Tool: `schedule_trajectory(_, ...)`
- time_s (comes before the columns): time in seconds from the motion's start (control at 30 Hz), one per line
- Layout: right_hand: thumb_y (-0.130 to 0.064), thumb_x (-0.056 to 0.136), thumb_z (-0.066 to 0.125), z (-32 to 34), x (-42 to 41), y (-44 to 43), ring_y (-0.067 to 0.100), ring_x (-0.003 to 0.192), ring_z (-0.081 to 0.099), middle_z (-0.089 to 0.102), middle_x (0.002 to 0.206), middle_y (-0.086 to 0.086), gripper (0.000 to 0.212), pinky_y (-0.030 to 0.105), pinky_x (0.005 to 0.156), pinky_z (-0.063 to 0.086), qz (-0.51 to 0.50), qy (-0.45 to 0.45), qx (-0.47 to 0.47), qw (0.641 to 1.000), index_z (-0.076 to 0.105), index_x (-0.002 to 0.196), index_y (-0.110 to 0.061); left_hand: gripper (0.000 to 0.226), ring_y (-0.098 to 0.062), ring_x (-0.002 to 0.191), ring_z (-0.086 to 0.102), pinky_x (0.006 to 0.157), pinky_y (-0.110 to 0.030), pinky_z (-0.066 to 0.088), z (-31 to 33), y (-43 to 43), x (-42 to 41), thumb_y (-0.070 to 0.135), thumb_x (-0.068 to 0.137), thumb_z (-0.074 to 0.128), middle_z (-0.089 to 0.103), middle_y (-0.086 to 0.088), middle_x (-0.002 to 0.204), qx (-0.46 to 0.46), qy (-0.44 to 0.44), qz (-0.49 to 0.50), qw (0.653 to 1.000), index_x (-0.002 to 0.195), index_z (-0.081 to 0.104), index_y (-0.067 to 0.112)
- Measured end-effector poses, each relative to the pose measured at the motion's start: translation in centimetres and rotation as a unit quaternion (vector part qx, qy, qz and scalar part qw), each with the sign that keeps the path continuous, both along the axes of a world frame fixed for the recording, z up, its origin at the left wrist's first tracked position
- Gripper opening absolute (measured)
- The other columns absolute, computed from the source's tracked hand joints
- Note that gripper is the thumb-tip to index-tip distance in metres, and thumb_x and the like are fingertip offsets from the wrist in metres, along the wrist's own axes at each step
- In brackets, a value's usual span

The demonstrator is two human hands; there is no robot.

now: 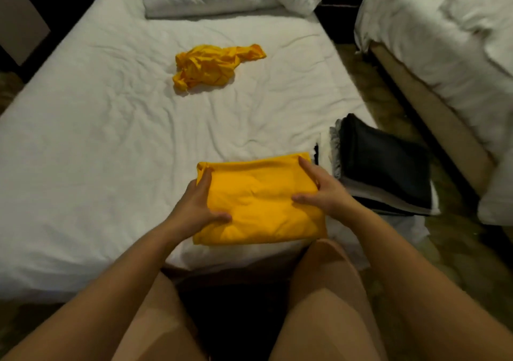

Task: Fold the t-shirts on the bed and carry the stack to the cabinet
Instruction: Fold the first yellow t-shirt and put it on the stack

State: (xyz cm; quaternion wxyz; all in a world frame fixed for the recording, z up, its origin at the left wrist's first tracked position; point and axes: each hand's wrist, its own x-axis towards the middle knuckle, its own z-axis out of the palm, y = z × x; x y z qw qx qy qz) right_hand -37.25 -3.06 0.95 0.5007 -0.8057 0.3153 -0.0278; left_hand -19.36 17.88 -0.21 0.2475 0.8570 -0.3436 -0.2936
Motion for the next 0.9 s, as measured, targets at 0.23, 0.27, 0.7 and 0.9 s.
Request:
schedule_trajectory(0.23, -0.03, 0.063, 0.078, 9.3, -8.4, -7.6, 0.018, 0.127, 0.043, 0.036, 0.143, -0.006, 0.086, 0.044, 0.104, 0.042, -0.092, -0.104, -0.01, 0.99, 0.028, 0.129, -0.053, 0.109, -0.031, 0.135, 0.028, 0.1, -0.04, 0.035, 9.1, -10.0, -4.6, 0.037, 0.074, 0.073, 0.015, -0.007, 0.153, -0.108, -0.023, -0.072, 0.991, 0.148, -0.007, 0.029)
schedule_trajectory(0.27, -0.037, 0.057, 0.078, 10.3, -9.6, -8.7, 0.02, 0.127, 0.044, 0.036, 0.145, -0.003, 0.088, 0.045, 0.103, 0.043, -0.105, -0.102, -0.012, 0.989, 0.029, 0.127, -0.055, 0.109, -0.031, 0.135, 0.028, 0.1, -0.039, 0.035, 10.0, -11.7, -5.5, 0.036, 0.074, 0.073, 0.015, -0.006, 0.153, -0.117, -0.021, -0.083, 0.989, 0.147, -0.007, 0.029)
schedule_trajectory(0.7, -0.017, 0.081, 0.071, 5.8, -14.4, -18.5, 0.028, 0.134, 0.031, 0.021, 0.153, 0.008, 0.088, 0.033, 0.1, 0.033, -0.167, 0.025, 0.014, 0.986, 0.017, 0.149, -0.03, 0.108, -0.032, 0.137, 0.024, 0.105, -0.04, 0.032, 7.2, -24.7, -10.3, 0.04, 0.077, 0.071, 0.007, -0.008, 0.154, -0.014, 0.017, -0.118, 0.993, 0.148, -0.008, 0.026)
schedule_trajectory(0.9, -0.058, 0.088, 0.048, 2.5, -11.3, -17.7, 0.029, 0.143, 0.01, 0.002, 0.158, 0.004, 0.079, 0.046, 0.113, 0.017, -0.114, 0.185, -0.218, 0.951, 0.008, 0.15, -0.03, 0.086, -0.036, 0.142, 0.0, 0.113, -0.05, 0.012, 6.6, -24.8, -11.7, 0.057, 0.086, 0.048, -0.019, -0.007, 0.155, 0.01, -0.197, -0.126, 0.972, 0.147, -0.009, 0.035)
